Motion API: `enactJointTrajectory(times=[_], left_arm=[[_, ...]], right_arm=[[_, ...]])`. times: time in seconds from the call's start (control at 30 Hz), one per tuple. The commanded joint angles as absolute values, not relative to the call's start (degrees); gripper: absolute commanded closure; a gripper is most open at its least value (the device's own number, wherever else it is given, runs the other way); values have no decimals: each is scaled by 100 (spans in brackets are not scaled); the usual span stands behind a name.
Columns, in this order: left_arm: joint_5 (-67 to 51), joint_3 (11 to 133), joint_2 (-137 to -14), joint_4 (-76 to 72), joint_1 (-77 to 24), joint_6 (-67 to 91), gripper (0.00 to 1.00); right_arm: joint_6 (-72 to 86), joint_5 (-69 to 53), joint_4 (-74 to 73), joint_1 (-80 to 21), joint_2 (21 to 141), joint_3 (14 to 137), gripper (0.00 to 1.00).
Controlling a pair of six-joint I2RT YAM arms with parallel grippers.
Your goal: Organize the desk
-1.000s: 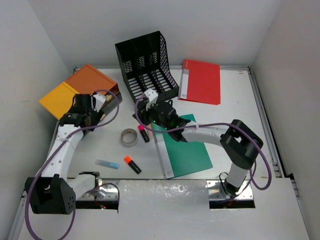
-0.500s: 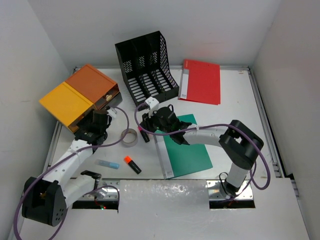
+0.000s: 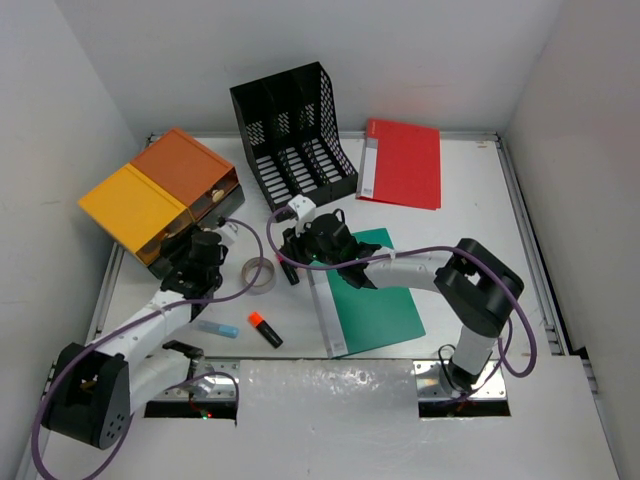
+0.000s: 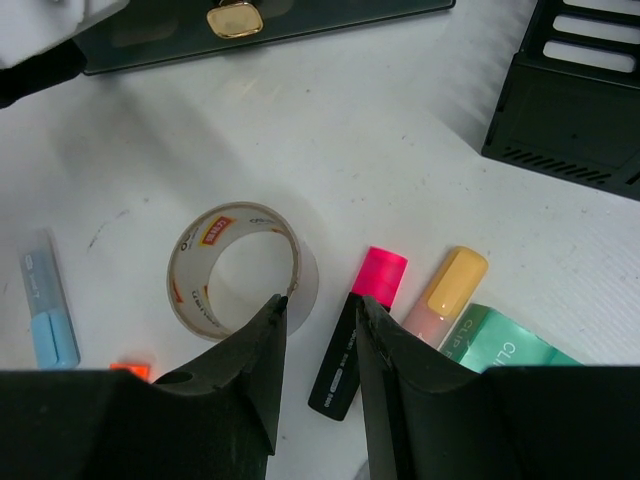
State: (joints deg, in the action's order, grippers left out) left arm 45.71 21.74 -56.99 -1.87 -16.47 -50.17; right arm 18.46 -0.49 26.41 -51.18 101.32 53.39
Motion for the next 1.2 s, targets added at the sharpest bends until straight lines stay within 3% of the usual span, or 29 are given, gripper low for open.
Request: enactJointTrajectory(times=[0.0,0.43,0.83,0.93,0.97,1.17], left_arm=[[4850,1987,-5835,-1298,-1714,-5334,48],[5019,1740,-6363,-2337,-1714,-5739,57],[4975,1090,-6680,-4148,-1714,-6723,74],[4939,1081,-6750,-4236,-1714,-6724,73],[4983,1098,-6767,-4254,-1714,-6732,67],[5010,1378,-6435,-3529,-1714,-6417,51]], right_arm=[[1872,-79,2795,-5115,10169,5581,67],[1767,-53,2672,-5106,10169,5625,66],[1696,-18,2619,-5089,10046,5485,66],[1661,-18,2619,-5080,9976,5414,66],[1661,-18,2619,-5080,9949,5405,66],[1670,-18,2602,-5080,9905,5353,66]])
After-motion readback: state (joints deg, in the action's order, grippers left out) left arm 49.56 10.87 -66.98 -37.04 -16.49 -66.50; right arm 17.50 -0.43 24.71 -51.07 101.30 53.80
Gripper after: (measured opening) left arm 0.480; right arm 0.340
